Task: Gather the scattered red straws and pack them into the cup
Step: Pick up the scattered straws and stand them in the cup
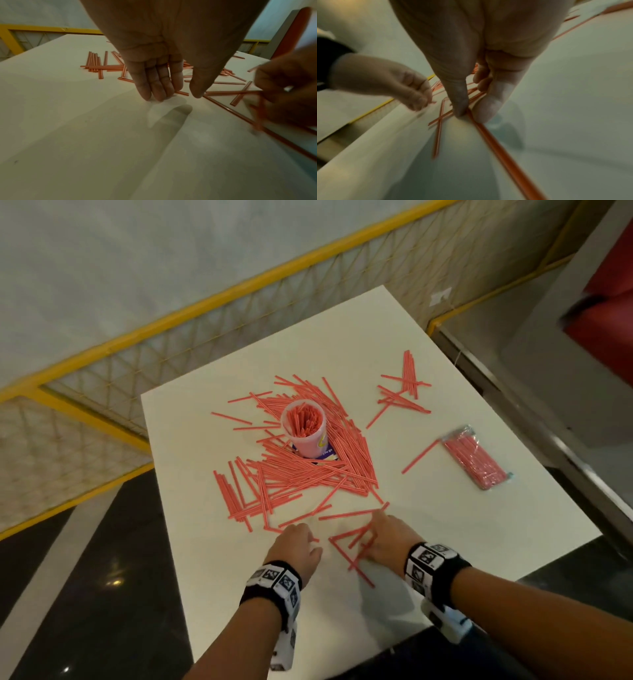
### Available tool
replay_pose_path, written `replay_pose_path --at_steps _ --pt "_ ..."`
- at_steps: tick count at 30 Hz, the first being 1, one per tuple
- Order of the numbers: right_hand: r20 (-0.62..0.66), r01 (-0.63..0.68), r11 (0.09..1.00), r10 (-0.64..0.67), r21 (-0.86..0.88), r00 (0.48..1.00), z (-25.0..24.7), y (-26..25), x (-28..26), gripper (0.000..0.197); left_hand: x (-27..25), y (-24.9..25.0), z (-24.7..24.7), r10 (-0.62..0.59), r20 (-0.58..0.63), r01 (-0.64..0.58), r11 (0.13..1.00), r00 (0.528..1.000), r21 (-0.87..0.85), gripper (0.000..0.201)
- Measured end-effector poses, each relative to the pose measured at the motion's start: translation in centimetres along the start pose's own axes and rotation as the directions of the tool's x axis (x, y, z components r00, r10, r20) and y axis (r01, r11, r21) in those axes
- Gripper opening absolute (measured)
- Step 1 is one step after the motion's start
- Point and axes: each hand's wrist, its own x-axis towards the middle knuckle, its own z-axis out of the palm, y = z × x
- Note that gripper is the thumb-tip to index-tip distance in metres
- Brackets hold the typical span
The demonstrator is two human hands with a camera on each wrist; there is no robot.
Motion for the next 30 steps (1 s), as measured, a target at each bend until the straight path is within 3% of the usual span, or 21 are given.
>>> replay_pose_path --at_steps 2,6,9,13,18,21,23,27,30 --pt "-0.041 0.040 0.999 -0.039 0.035 0.998 -1.4 -1.1 0.8 0.032 0.0 0.0 -0.1 0.006 0.008 -0.006 1.000 1.000 0.027 0.032" --pt "-0.224 0.074 0.990 -0.046 0.120 0.974 -4.1 -2.5 3.2 0.026 0.1 -0.2 -0.4 -0.009 -0.023 0.010 0.999 1.000 0.032 0.027" --pt "-0.285 -0.012 0.995 0.040 0.102 0.958 -6.2 -3.8 5.9 0.040 0.4 -0.4 -0.5 -0.003 -0.055 0.004 1.000 0.998 0.018 0.022" --pt "-0.282 -0.106 0.992 0.120 0.065 0.952 -7.9 -5.0 9.0 0.058 0.7 0.0 -0.7 0.012 -0.075 -0.011 1.000 0.997 0.008 0.017" --pt "-0.220 -0.093 0.992 0.072 -0.084 0.973 -8.3 -5.7 10.1 0.031 0.9 1.1 -1.6 0.023 -0.112 -0.032 0.997 0.993 -0.076 0.016" --pt "-0.208 -0.094 0.995 0.087 -0.021 0.974 -8.3 -5.4 9.8 0.026 1.4 1.9 -2.2 -0.005 -0.102 -0.012 0.985 0.995 -0.170 0.017" --pt "-0.209 -0.119 0.991 0.129 0.061 0.969 -8.4 -4.9 9.8 0.008 1.7 2.6 -2.7 -0.026 -0.098 0.002 0.972 0.995 -0.236 0.018" --pt "-0.267 -0.097 0.959 0.170 0.267 0.948 -8.7 -3.7 8.3 0.028 2.5 4.7 -4.0 -0.025 -0.164 -0.039 0.927 0.986 -0.374 0.028" --pt "-0.309 0.015 0.925 0.111 0.379 0.945 -8.7 -3.9 5.2 0.034 2.9 6.8 -4.8 -0.042 -0.208 -0.077 0.843 0.977 -0.532 0.056"
